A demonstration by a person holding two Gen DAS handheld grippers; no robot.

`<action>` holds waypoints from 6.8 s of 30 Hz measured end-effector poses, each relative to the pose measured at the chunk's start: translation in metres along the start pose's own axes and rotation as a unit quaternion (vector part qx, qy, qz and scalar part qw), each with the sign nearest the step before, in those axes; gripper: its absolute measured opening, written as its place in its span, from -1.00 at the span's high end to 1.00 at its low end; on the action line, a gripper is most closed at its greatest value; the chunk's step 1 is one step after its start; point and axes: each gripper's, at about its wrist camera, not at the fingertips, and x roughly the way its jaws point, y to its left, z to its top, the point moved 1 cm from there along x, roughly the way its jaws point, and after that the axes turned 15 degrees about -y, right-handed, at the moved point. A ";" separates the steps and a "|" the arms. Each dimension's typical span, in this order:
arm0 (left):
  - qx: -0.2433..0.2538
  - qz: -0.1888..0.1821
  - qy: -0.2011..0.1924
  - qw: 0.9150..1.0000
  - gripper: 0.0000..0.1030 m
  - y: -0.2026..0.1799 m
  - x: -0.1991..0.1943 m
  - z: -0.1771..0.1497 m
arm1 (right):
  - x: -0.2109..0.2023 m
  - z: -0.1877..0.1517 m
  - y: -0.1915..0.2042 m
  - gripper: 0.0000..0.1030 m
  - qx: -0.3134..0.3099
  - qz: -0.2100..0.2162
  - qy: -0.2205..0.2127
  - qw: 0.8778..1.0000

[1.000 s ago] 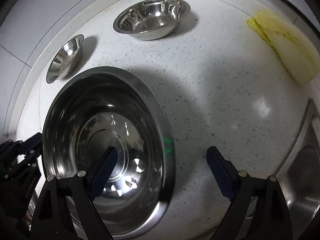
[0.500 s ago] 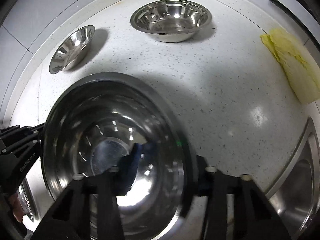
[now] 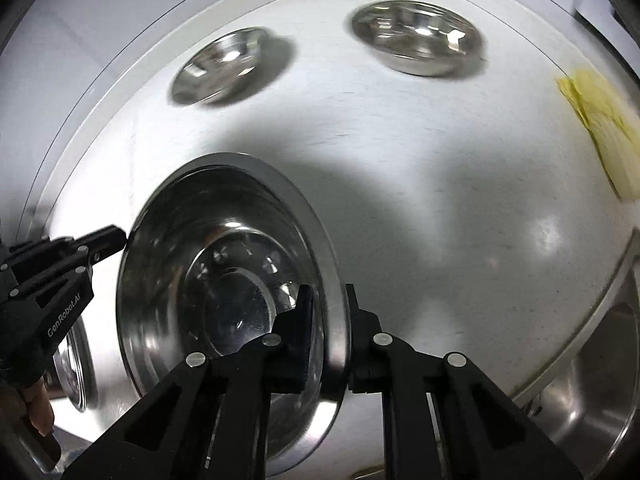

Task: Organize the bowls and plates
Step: 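Close the right gripper on the large bowl rim while the left gripper grips it too, then carry the large steel bowl with both grippers onto the plate stack, then open both grippers to release the large bowl and lift away, then move both grippers to a medium steel bowl by the wall, then close the right gripper on the medium bowl rim while the left gripper grips it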

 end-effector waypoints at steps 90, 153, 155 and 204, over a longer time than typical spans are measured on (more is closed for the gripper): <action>-0.325 0.175 0.070 0.927 0.50 0.288 -0.082 -0.286 | 0.063 -0.121 0.384 0.69 -0.356 0.191 0.096 0.910; -0.060 0.076 -0.039 0.995 0.43 0.091 0.095 0.131 | 0.135 0.225 0.048 -0.40 -0.078 -0.023 -0.081 0.993; -0.071 0.068 -0.025 0.995 0.43 0.093 0.106 0.133 | 0.144 0.224 0.052 -0.40 -0.080 -0.022 -0.074 0.994; -0.230 -0.088 0.050 0.968 0.52 0.084 0.132 0.143 | 0.177 0.218 0.049 0.30 -0.049 0.008 -0.036 0.998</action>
